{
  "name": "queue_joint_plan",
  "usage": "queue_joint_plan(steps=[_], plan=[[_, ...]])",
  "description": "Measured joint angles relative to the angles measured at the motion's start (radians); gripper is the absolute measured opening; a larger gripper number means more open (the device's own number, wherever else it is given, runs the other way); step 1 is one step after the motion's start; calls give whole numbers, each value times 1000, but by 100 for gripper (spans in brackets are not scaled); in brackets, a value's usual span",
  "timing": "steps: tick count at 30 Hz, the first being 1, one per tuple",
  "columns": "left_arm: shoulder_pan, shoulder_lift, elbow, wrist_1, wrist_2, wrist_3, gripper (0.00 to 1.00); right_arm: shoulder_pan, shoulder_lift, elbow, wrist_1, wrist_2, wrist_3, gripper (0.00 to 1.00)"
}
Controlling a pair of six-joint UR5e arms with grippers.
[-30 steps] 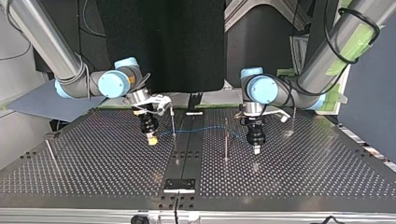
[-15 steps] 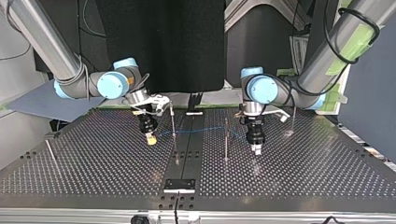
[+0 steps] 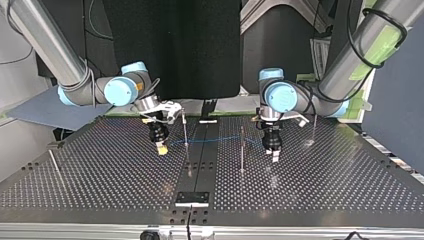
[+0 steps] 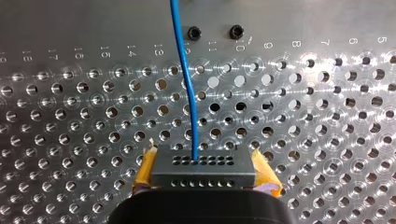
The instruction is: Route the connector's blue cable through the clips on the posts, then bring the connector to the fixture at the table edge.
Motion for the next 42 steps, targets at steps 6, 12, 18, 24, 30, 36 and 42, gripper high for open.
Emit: queue_joint_plan(steps=[6,12,18,24,30,36,42], plan=[[-11,9,0,-47,-17,-20,100,0,0,0,3,0,0,0],[-26,30,-17,-97,23,-24,100,1,0,0,8,0,0,0],[-31,72,-58,-142,51,-57,100,2,0,0,13,1,0,0],[-32,122,-109,-186,54,-88,100,5,0,0,15,0,0,0],[-44,177,-164,-231,78,-95,100,7,0,0,20,0,0,0],[-59,230,-217,-250,128,-114,100,8,0,0,27,0,0,0],[-72,285,-263,-256,162,-119,100,8,0,0,33,1,0,0]])
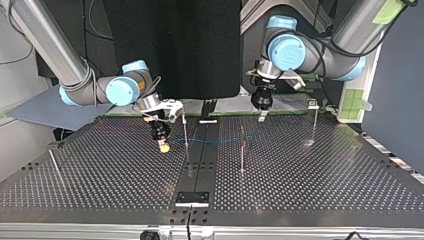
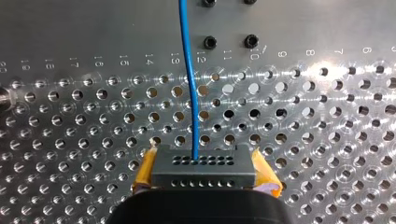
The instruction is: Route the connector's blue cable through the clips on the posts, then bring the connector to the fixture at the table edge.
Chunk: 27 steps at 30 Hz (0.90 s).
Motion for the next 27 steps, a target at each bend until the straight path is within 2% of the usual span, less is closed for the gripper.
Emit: queue_joint_plan(steps=[7,12,20,27], plan=[[-11,68,-9,38,57,-13,100,0,0,0,7,0,0,0],[-19,112,-9,79,77,-15,100,0,0,0,9,1,0,0],[-27,162,-22,98,76,-15,100,0,0,0,12,1,0,0],[-39,130,-31,72,40,12,100,0,0,0,12,0,0,0]])
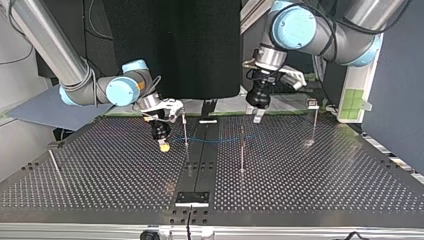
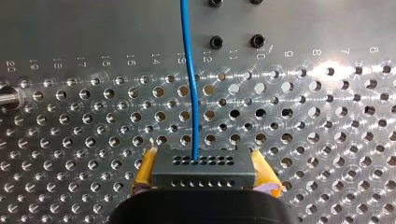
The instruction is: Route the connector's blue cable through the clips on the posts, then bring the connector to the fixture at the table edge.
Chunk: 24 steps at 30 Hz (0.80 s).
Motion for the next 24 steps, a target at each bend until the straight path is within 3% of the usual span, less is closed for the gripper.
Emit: queue_joint_plan(steps=[7,24], plan=[[-11,-39,0,-17,-27,42,100,0,0,0,0,0,0,0],[-11,-42,0,-12,-31,44,100,-3,0,0,-6,0,1,0]])
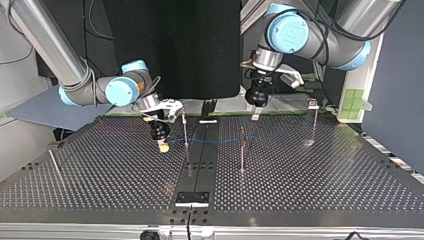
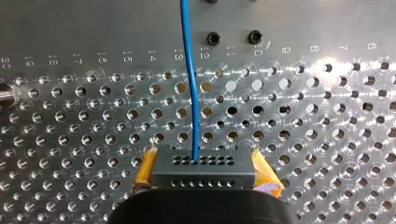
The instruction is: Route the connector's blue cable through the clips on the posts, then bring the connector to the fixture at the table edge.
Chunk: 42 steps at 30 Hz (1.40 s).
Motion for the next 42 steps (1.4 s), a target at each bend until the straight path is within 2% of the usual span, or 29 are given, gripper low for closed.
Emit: queue_joint_plan(steps=[9,17,21,28,42], plan=[[0,0,0,-1,1,-8,100,2,0,0,4,0,0,0],[0,1,0,0,10,-61,100,-8,0,0,24,7,0,0],[-8,-2,5,15,-8,-78,100,-11,0,0,33,17,-3,0],[-48,-48,52,-9,-68,-31,100,-16,0,0,33,45,-11,0],[-162,-164,168,-33,-184,71,100,-20,0,0,28,48,-11,0]])
